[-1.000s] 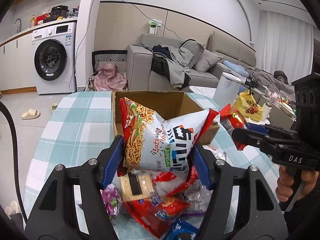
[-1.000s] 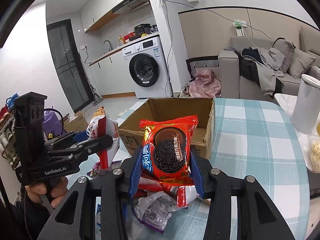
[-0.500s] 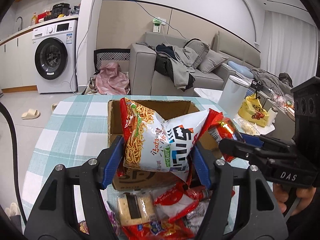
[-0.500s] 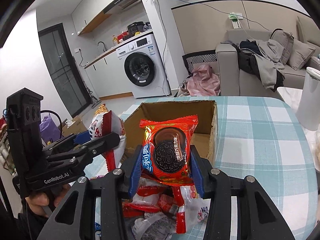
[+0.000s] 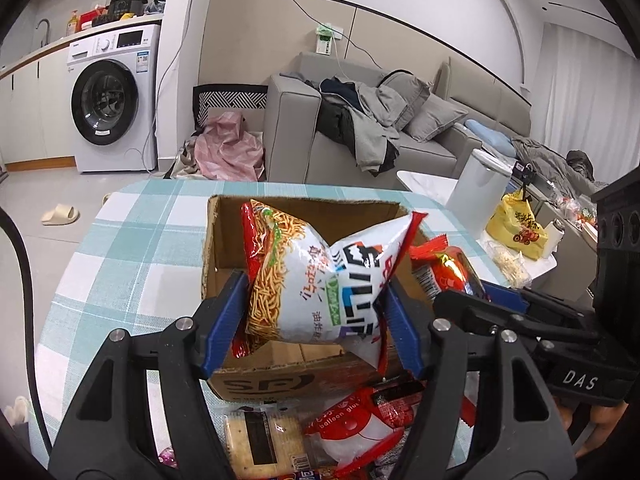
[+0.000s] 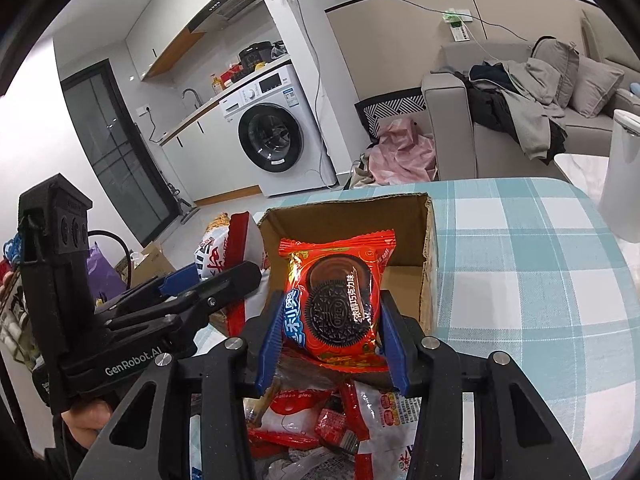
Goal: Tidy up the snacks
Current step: 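Open both tools to drop the Oreo pack and noodle bag into the box, then move the right tool to the white-purple snack bag while the left tool approaches the purple candy bag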
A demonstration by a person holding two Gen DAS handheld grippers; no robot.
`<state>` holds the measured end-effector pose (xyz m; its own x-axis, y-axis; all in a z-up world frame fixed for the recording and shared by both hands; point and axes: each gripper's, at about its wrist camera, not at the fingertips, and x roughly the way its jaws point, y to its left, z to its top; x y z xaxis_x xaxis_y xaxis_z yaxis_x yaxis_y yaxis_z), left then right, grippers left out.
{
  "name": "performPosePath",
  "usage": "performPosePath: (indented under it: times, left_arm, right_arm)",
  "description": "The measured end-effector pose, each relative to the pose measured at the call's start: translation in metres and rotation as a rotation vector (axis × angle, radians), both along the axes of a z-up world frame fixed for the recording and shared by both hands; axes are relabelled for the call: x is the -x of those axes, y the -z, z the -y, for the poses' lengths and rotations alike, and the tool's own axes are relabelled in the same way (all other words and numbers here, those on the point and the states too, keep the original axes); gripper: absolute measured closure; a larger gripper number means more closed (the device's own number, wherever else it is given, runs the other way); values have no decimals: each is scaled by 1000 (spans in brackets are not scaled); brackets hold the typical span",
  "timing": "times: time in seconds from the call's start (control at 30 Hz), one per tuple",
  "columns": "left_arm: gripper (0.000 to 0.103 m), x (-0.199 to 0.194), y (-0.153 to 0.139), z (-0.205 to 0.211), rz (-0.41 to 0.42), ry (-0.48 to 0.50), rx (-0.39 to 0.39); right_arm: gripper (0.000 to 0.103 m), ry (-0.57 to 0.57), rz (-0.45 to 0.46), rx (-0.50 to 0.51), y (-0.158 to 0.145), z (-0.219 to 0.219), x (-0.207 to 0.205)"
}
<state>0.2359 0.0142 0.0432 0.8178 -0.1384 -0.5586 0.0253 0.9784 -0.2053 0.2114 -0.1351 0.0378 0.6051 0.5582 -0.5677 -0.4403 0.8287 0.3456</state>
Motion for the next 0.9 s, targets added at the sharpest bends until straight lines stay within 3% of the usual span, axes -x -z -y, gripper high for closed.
performPosePath:
  times: [0.13, 0.23, 0.3, 0.4, 0.47, 0.9]
  left_arm:
    - [34, 3, 4, 5, 1, 11, -29]
    - [25, 9, 4, 6, 1, 9, -47]
    - [20, 17, 3, 4, 6, 8, -48]
    - [13, 31, 0, 2, 8, 8, -55]
    - [1, 42, -1, 1, 9, -4, -68]
    - [1, 118, -2, -24, 25, -48, -52]
  right_arm:
    - [51, 1, 28, 18, -2, 0, 4]
    - [45, 10, 52, 25, -8, 3, 11]
    - [27, 6, 67, 20, -12, 5, 17]
    - [10, -5, 82, 23, -14, 9, 27]
    - [2, -5, 88, 26, -15, 13, 34]
    - [0, 12, 60, 50, -3, 26, 64]
